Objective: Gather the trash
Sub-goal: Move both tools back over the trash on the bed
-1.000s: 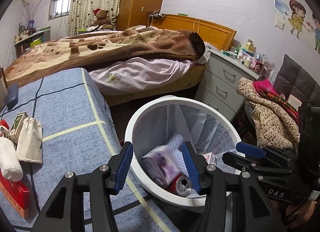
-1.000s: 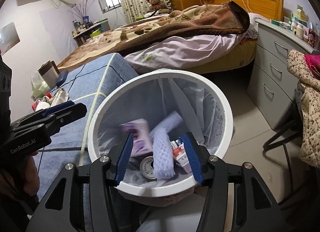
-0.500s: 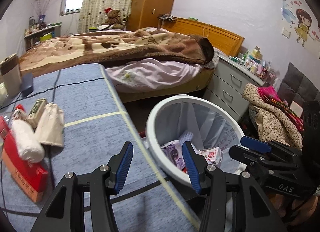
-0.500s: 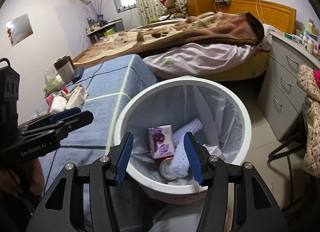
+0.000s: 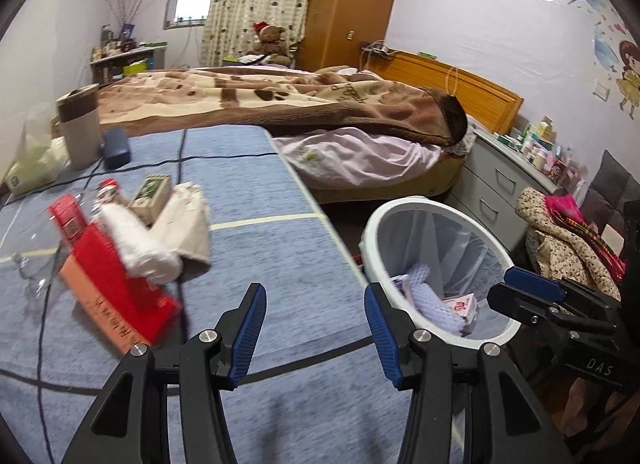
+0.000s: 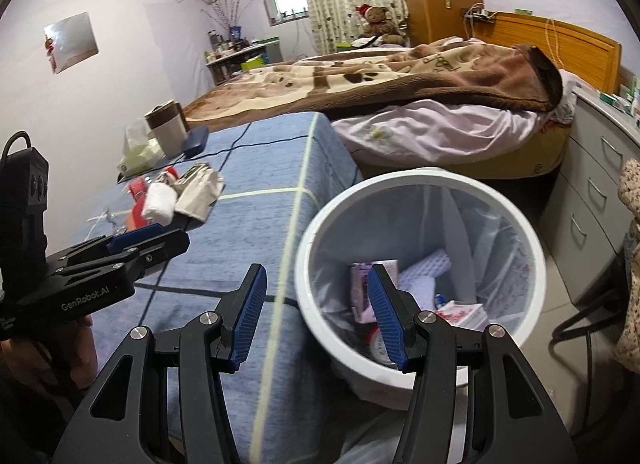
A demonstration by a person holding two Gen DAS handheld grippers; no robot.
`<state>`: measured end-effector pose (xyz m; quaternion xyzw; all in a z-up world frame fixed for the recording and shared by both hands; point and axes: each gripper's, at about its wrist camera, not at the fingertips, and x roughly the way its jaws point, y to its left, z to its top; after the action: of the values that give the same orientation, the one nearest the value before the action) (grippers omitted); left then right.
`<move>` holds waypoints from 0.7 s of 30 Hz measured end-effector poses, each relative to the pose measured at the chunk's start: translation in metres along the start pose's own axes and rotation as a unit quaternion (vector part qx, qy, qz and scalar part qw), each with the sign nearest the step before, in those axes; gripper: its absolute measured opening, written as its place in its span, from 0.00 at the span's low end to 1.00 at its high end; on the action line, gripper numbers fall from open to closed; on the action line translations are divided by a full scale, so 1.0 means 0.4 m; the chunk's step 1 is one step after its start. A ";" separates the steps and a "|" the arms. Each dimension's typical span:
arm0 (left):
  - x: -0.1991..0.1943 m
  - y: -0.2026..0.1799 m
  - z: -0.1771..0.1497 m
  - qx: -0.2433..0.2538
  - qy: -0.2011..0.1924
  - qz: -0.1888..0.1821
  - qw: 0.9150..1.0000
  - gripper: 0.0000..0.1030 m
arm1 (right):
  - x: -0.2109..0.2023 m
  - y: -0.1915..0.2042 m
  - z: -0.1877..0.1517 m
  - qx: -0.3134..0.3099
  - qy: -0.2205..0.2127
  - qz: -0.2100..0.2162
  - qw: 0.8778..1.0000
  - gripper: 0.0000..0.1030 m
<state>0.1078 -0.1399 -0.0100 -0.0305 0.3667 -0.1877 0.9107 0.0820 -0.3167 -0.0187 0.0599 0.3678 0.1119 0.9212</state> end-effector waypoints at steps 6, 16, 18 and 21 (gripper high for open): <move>-0.035 0.049 -0.029 -0.018 0.001 0.019 1.000 0.49 | 0.010 0.043 -0.002 -0.022 0.005 0.019 1.000 0.53; -0.101 0.127 -0.061 -0.037 -0.016 0.072 0.997 0.49 | 0.021 0.116 0.011 -0.055 0.020 0.059 0.997 0.53; -0.111 0.144 -0.068 -0.045 -0.016 0.077 0.996 0.49 | 0.022 0.131 0.012 -0.062 0.024 0.062 0.996 0.53; -0.127 0.179 -0.076 -0.062 -0.014 0.083 0.995 0.49 | 0.022 0.147 0.015 -0.068 0.027 0.070 0.995 0.53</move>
<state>0.0764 -0.0526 -0.0129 -0.0591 0.3665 -0.0882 0.9243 0.0829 -0.2575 -0.0089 0.0198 0.3793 0.2026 0.9026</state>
